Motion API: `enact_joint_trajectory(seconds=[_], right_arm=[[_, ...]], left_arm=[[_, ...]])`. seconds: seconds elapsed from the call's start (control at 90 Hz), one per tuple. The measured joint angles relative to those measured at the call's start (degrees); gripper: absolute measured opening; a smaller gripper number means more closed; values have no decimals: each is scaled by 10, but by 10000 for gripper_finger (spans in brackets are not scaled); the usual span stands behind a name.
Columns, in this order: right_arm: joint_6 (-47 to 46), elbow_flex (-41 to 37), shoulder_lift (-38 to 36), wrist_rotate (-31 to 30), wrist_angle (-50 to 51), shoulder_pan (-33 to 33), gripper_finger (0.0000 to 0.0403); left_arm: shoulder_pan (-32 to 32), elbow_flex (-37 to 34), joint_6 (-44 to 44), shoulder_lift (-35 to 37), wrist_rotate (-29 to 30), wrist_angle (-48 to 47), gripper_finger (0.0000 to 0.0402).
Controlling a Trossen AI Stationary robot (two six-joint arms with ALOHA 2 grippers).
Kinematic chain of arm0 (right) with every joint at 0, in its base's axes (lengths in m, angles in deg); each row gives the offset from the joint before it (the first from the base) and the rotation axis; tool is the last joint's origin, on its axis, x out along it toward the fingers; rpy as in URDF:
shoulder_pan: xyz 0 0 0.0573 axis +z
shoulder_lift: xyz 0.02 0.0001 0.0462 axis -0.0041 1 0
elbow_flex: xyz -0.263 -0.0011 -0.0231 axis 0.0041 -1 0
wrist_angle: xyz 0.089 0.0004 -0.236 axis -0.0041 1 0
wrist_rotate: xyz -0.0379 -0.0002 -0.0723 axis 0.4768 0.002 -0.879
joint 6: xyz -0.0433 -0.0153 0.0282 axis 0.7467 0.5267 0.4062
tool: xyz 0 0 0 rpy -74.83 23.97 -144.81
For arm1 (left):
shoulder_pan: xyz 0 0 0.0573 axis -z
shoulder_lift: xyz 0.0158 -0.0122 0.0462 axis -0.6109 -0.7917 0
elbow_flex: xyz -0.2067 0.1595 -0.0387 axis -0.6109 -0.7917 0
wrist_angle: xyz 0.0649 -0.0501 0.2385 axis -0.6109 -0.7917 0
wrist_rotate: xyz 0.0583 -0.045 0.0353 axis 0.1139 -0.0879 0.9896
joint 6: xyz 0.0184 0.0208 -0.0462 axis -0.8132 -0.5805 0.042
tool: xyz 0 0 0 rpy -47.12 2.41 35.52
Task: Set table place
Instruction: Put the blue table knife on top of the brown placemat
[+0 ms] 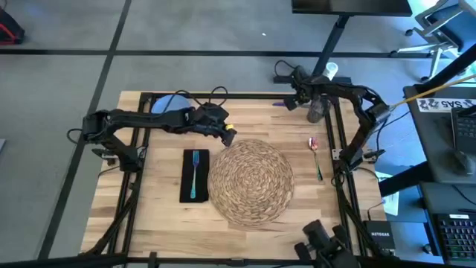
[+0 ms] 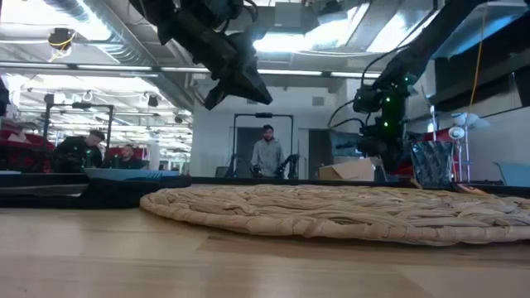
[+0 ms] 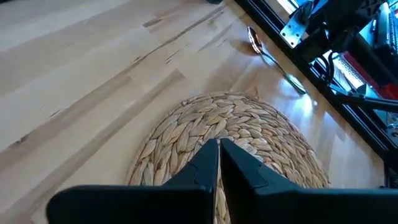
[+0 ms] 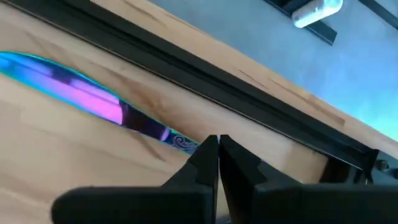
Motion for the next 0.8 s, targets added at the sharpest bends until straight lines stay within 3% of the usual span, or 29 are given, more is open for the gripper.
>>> enact_joint_trajectory(seconds=[0.333,0.8], right_arm=[[13,0,3,6,-12,-13,0],[13,4,62,34,-3,-12,0]], left_arm=[[0,0,0,0,0,-1,0],[0,0,-4,0,0,-21,0]])
